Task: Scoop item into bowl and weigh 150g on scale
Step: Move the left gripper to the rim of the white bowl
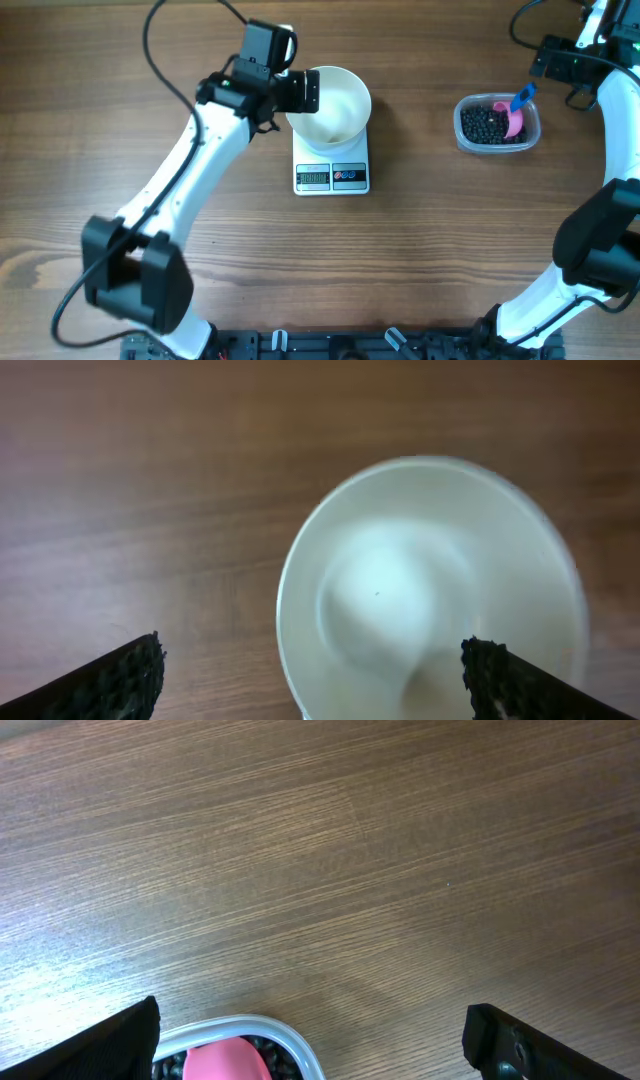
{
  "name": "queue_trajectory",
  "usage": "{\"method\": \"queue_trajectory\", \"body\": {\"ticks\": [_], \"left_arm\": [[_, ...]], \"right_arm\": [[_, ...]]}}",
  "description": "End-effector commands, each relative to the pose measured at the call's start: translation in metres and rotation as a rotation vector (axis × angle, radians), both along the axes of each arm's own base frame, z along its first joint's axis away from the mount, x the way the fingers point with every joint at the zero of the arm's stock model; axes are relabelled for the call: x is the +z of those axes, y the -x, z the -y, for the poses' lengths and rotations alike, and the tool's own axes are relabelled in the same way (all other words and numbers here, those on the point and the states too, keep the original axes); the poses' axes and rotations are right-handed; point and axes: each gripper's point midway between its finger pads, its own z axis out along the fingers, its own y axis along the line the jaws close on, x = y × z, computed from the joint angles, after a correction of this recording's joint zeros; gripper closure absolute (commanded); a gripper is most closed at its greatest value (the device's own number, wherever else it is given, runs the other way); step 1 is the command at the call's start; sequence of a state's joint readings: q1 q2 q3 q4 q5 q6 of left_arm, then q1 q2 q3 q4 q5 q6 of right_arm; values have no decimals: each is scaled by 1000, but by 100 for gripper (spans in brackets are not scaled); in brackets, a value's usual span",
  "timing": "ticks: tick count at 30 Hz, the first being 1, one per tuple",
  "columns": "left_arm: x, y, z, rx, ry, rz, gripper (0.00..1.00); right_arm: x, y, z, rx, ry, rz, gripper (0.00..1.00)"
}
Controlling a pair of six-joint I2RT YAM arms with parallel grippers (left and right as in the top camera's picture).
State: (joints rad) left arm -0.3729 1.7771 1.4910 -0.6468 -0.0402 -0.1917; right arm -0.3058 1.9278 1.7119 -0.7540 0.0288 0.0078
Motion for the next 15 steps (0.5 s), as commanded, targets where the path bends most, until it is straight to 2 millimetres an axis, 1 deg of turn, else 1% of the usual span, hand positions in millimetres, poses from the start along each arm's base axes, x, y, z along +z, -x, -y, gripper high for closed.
{"method": "queue_trajectory", "body": {"ticks": [1, 3, 5, 6, 7, 8, 9, 10, 12, 15], "left_arm": [[-36, -2, 9, 1, 18, -92, 0], [-46, 4, 13, -18, 34, -137, 1], [-55, 16, 9, -16, 11, -194, 1], [-57, 19, 8, -16, 5, -209, 3], [-59, 19, 8, -15, 2, -216, 7], [-60, 19, 8, -15, 3, -216, 13], [-61, 19, 8, -16, 2, -218, 24], [-61, 19, 9, -18, 1, -218, 28], [-62, 19, 10, -20, 2, -217, 31], [-69, 15, 12, -20, 0, -219, 36]], "right_arm": [[16, -1, 3, -25, 14, 36, 0], [16, -1, 3, -25, 14, 36, 0], [16, -1, 3, -25, 14, 36, 0], [16, -1, 3, -25, 14, 36, 0], [16, -1, 3, -25, 14, 36, 0], [16, -1, 3, -25, 14, 36, 0], [16, -1, 3, -25, 14, 36, 0], [16, -1, 3, -26, 14, 36, 0], [16, -1, 3, -25, 14, 36, 0], [16, -1, 3, -25, 14, 36, 0]]}}
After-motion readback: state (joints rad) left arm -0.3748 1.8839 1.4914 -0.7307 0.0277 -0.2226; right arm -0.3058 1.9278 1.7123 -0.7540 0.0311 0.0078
